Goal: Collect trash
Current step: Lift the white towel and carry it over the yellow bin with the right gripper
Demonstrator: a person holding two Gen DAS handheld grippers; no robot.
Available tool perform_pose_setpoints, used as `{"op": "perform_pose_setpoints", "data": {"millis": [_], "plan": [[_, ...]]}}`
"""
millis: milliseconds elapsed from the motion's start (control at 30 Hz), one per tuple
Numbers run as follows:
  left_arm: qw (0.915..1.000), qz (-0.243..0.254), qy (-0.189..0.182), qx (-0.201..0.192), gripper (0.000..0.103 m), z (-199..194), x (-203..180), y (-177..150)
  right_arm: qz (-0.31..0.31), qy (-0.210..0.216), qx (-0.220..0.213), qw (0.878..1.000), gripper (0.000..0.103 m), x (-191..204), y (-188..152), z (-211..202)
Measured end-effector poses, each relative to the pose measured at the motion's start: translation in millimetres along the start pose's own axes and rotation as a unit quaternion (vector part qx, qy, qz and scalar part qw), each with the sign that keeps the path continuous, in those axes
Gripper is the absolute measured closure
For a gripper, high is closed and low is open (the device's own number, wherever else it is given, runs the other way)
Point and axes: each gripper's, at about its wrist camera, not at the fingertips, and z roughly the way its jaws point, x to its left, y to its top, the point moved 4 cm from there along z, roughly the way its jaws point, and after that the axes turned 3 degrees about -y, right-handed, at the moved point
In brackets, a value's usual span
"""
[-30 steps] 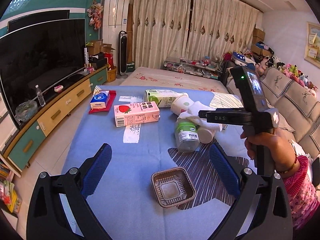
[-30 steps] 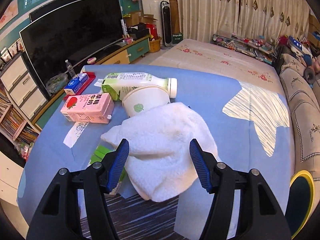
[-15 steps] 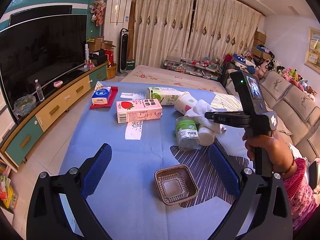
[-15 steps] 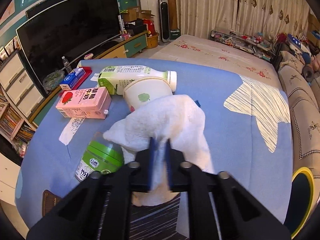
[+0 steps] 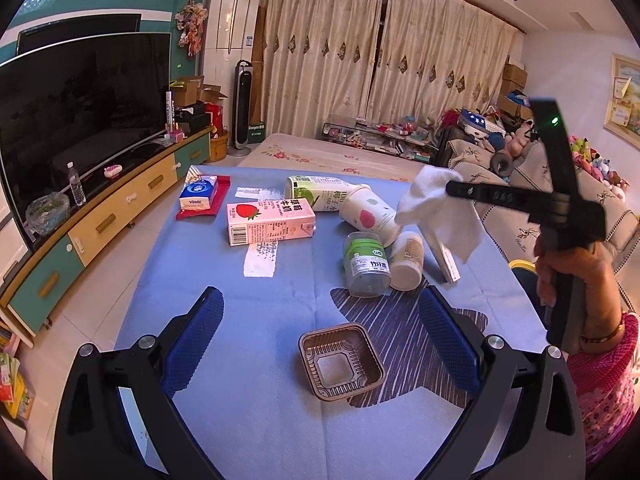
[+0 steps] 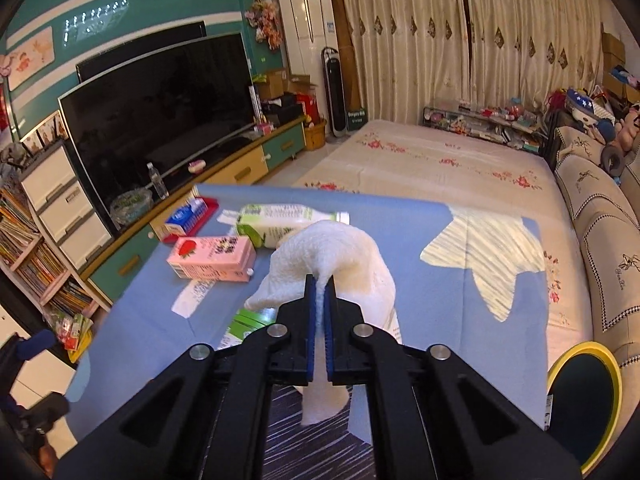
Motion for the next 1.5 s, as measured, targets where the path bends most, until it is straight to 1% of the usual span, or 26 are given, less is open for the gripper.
{"op": "perform_pose_setpoints", "data": {"millis": [167,267,400,533,700,833,1000,1100,1300,1400,1500], "plan": [[1.0,0.003,-0.002,-0.003,0.007,-5,-4,-3,0.004,0.012,-0.039,0.999,0.099,-3,10,-41],[1.0,0.005,-0.004,-0.003,0.007,-7,-7,-5,0.013,0.013,-0.051,0.999,0.099,-14,10,-61],[1.0,0.004,-0.002,0.001,0.007,-5,-11,-5,0.022,0.025,-0.057,0.998,0.099,-23,16,-73],[0.9999,0.01,-0.005,-0.003,0.007,-9,-19,-5,0.009,0.029,-0.082,0.996,0.099,-18,32,-94],[0.9997,0.023,-0.007,-0.003,0.007,-11,-29,-2,0.005,0.051,-0.105,0.993,0.099,-11,57,-116],[0.9994,0.032,-0.013,-0.005,0.007,-13,-36,-4,-0.005,0.039,-0.116,0.992,0.099,-10,59,-130],[0.9995,0.028,-0.017,0.002,0.007,-9,-35,-7,0.009,0.016,-0.107,0.994,0.099,-32,45,-131],[0.9996,0.024,-0.018,0.006,0.007,-6,-32,-8,0.021,-0.004,-0.098,0.995,0.099,-53,28,-129],[0.9995,0.023,-0.016,0.014,0.007,0,-35,-9,0.065,-0.067,-0.084,0.992,0.099,-119,-18,-133],[0.9993,0.028,-0.018,0.017,0.007,3,-42,-9,0.095,-0.099,-0.072,0.988,0.099,-160,-41,-135],[0.9988,0.034,-0.024,0.025,0.007,9,-52,-10,0.119,-0.142,-0.056,0.981,0.098,-200,-66,-135]]}}
